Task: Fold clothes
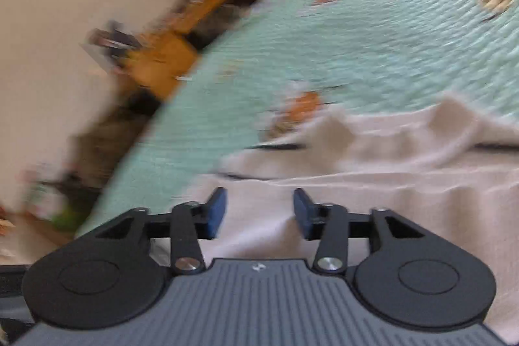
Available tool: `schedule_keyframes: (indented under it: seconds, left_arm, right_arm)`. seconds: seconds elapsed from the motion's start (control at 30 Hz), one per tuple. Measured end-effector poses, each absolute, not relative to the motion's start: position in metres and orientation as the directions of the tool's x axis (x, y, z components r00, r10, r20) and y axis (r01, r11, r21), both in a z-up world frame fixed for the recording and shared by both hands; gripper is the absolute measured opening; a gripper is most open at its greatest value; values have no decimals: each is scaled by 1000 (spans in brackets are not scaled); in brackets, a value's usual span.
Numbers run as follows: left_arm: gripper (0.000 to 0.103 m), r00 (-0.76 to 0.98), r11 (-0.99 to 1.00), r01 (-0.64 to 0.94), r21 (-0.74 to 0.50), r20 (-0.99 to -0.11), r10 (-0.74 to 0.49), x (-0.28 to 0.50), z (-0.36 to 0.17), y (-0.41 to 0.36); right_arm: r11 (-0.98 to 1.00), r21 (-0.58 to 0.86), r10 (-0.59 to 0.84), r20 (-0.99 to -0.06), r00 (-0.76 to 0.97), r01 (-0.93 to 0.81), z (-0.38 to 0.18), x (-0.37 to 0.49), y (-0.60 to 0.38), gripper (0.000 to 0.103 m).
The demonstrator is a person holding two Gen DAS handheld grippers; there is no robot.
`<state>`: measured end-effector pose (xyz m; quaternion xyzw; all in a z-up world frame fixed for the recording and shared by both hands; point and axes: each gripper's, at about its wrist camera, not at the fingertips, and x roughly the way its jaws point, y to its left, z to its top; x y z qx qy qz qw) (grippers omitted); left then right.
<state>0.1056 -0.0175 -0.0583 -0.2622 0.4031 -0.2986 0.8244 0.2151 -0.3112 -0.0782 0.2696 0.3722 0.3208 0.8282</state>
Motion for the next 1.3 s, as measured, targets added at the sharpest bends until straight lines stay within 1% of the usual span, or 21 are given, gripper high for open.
schedule_keyframes:
  seconds: [0.07, 0.13, 0.2, 0.3, 0.47, 0.63, 0.7, 0.73, 0.77, 0.8, 0.83, 0.87, 0.9, 1.0, 1.1, 1.13, 1.17, 1.2, 1.23, 1.27, 1.3]
  left_arm:
    - [92, 494, 679, 279, -679, -505, -708, 109, -60, -18]
    - [92, 493, 678, 271, -683, -507, -707, 111, -62, -20]
    - [92, 491, 680, 271, -682, -510, -707, 111, -60, -24]
    - [93, 485, 681, 300, -668, -508, -712, 107, -49, -29]
    - [96, 509, 684, 342, -644, -485, -711, 119, -30, -36]
    - [97, 500, 758, 316, -571, -579, -644, 161, -54, -53]
    - [92, 496, 785, 306, -539, -613, -615, 178, -64, -60]
    - [78, 494, 798, 301, -522, -630, -599, 186, -69, -63]
    - [60, 498, 806, 293, -515, -637, -588, 190, -74, -61]
    - [51, 507, 805, 281, -522, -631, -586, 189, -78, -52]
    - [38, 511, 800, 260, -541, -626, -590, 188, -80, -43]
    - [29, 510, 792, 232, -565, -623, -594, 188, -83, -33]
    - [27, 507, 780, 212, -589, -616, -603, 188, -85, -25]
    - [27, 506, 795, 232, -561, -629, -591, 185, -82, -26]
    - [29, 525, 833, 233, -502, -656, -542, 183, -71, -36]
    - [35, 542, 847, 232, -478, -660, -521, 180, -64, -41]
    - [47, 560, 858, 240, -453, -658, -504, 177, -56, -46]
    - [55, 575, 861, 266, -433, -645, -503, 174, -48, -54]
    - [71, 587, 858, 301, -416, -628, -511, 171, -41, -61]
    - [79, 596, 856, 329, -397, -616, -515, 170, -36, -67]
    - [79, 597, 863, 342, -372, -623, -505, 172, -35, -72]
  right_arm:
    - [525, 757, 839, -384, 385, -389, -77, 208, -305, 62]
    - [518, 749, 853, -416, 315, -414, -79, 210, -284, 64]
    - [604, 693, 795, -483, 367, -394, -82, 218, -274, 63]
    - [698, 648, 685, -480, 548, -305, -81, 214, -289, 63]
    - [582, 761, 692, -278, 667, -287, -64, 179, -336, 68]
    - [503, 821, 672, -175, 719, -271, -62, 122, -386, 86]
    - [490, 834, 662, -167, 731, -253, -64, 97, -411, 89]
    - [491, 837, 656, -172, 735, -242, -65, 85, -424, 89]
    - [503, 839, 640, -201, 741, -207, -75, 76, -433, 89]
    - [520, 841, 615, -247, 749, -150, -85, 68, -446, 83]
    - [545, 833, 587, -298, 753, -95, -93, 58, -460, 49]
    - [577, 815, 558, -342, 756, -58, -101, 56, -465, 25]
    - [628, 778, 511, -404, 759, -9, -107, 52, -470, 0]
    - [655, 755, 473, -425, 772, 14, -102, 45, -473, 0]
    - [727, 686, 437, -431, 790, -27, -85, 46, -455, 14]
    - [722, 689, 454, -404, 794, -62, -78, 47, -449, 24]
    - [715, 692, 473, -378, 796, -96, -72, 48, -444, 32]
    - [702, 702, 495, -360, 791, -119, -70, 52, -441, 47]
    - [697, 707, 504, -361, 784, -123, -70, 56, -440, 58]
    - [695, 709, 510, -366, 778, -122, -71, 60, -440, 60]
    - [718, 689, 489, -405, 772, -94, -80, 64, -441, 59]
